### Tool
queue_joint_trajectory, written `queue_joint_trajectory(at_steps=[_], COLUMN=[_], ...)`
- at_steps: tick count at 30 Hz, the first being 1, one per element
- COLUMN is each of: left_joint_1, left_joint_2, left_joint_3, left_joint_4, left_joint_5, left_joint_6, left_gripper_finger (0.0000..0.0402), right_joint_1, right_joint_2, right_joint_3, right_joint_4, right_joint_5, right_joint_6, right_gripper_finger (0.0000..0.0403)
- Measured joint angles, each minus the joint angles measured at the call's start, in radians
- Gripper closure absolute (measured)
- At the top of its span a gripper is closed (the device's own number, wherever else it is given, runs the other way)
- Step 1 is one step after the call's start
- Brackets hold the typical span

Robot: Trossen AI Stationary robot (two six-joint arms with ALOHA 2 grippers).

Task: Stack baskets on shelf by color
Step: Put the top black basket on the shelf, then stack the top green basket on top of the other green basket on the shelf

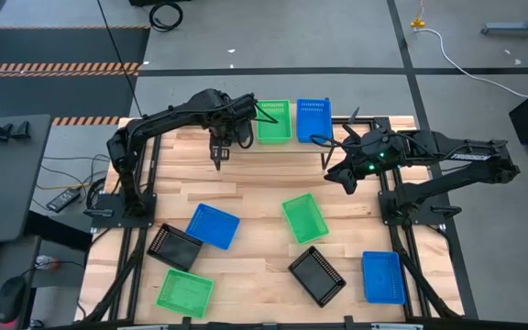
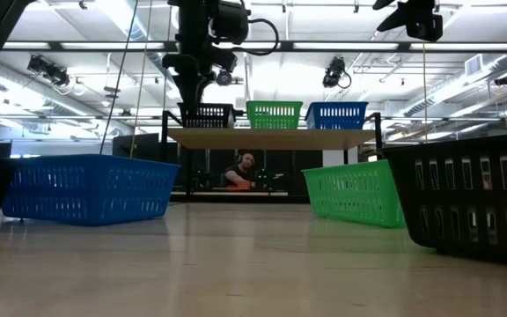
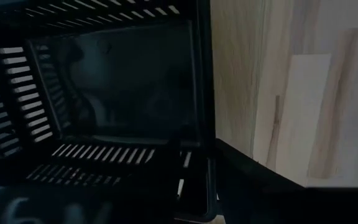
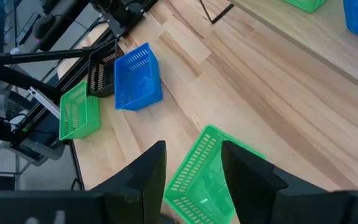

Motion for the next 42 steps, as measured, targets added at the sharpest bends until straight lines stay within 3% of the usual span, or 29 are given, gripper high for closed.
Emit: queue_joint_trajectory(at_steps=[12, 20, 28, 42], left_joint_1=[-0.040, -0.092, -0.207, -0.496], left_joint_2=[-0.009, -0.018, -0.029, -0.027], left_joint_3=[0.035, 0.208, 0.367, 0.371], left_joint_4=[-0.038, -0.118, -0.171, -0.078], left_joint_5=[-0.001, -0.023, 0.051, 0.109], left_joint_6=[-0.053, -0.145, -0.406, -0.942], left_gripper_finger=[0.0309, 0.0289, 0.0269, 0.0261], right_joint_1=[0.000, 0.000, 0.076, 0.300], right_joint_2=[0.000, 0.000, 0.023, 0.278], right_joint_3=[0.000, 0.000, 0.000, 0.000], right_joint_4=[0.000, 0.000, -0.007, -0.108], right_joint_5=[0.000, -0.024, -0.079, -0.078], right_joint_6=[0.008, 0.004, -0.090, -0.359], right_gripper_finger=[0.0241, 0.0241, 0.0241, 0.0241])
